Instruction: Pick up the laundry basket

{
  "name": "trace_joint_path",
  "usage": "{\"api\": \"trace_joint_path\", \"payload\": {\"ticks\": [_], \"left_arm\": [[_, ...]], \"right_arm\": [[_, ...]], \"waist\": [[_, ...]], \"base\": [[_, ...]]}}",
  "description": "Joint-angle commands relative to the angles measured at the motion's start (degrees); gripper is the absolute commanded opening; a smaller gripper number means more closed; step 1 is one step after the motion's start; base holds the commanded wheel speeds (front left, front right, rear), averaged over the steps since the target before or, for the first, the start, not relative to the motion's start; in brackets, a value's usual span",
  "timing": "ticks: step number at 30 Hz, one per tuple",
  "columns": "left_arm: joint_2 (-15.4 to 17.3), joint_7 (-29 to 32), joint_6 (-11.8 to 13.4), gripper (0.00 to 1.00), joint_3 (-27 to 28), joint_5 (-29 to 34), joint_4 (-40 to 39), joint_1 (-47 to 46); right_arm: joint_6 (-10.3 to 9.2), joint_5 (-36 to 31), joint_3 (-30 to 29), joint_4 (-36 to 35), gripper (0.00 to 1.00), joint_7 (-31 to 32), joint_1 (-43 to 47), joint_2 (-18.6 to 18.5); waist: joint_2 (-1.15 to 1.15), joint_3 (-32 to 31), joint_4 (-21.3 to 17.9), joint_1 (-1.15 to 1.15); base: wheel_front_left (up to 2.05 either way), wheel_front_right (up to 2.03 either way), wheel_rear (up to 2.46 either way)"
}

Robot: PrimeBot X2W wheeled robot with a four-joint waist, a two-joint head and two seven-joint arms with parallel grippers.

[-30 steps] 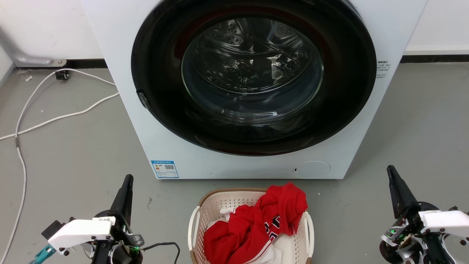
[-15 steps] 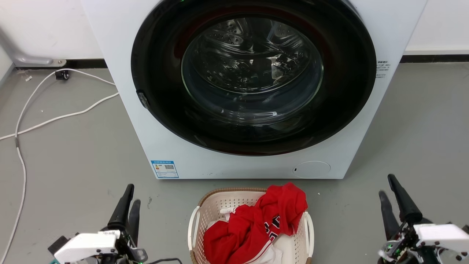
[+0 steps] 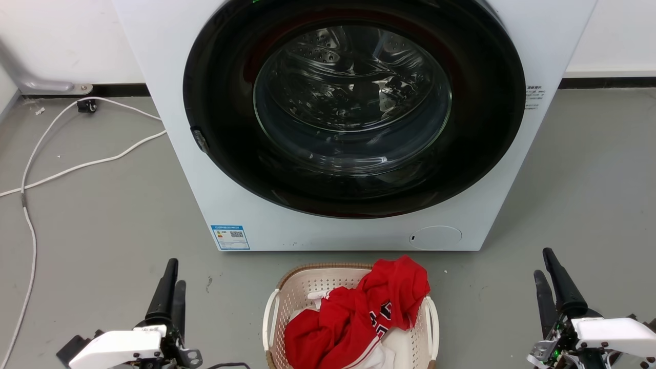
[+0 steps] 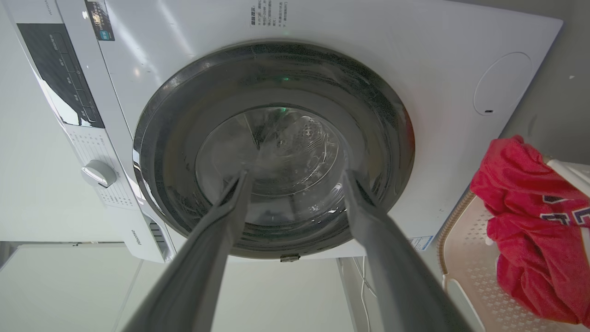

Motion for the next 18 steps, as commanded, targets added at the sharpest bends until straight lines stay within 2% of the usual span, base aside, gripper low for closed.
{"api": "trace_joint_path", "payload": {"ticks": [1,8,18], "left_arm": [[0.18,-0.71,-0.06,1.0,0.37,0.94,-1.29,-0.08],[0.19,-2.38,-0.07,1.0,3.26,6.0,-1.61,0.24],[0.21,-4.56,0.83,1.0,6.51,15.44,-4.38,-0.05]], "right_arm": [[0.02,-1.34,-0.02,-1.19,1.0,-0.68,-0.56,-0.15],[0.02,-10.0,-0.5,-2.4,1.0,-2.35,-0.65,-0.15],[0.02,-27.02,-1.14,-7.3,1.0,-4.57,-0.58,-0.15]], "waist": [[0.0,-0.02,0.0,0.0],[0.0,-0.07,0.02,0.0],[0.0,0.0,0.07,0.0]], "base": [[0.0,0.0,0.0],[0.0,0.0,0.0],[0.0,0.0,0.0]]}}
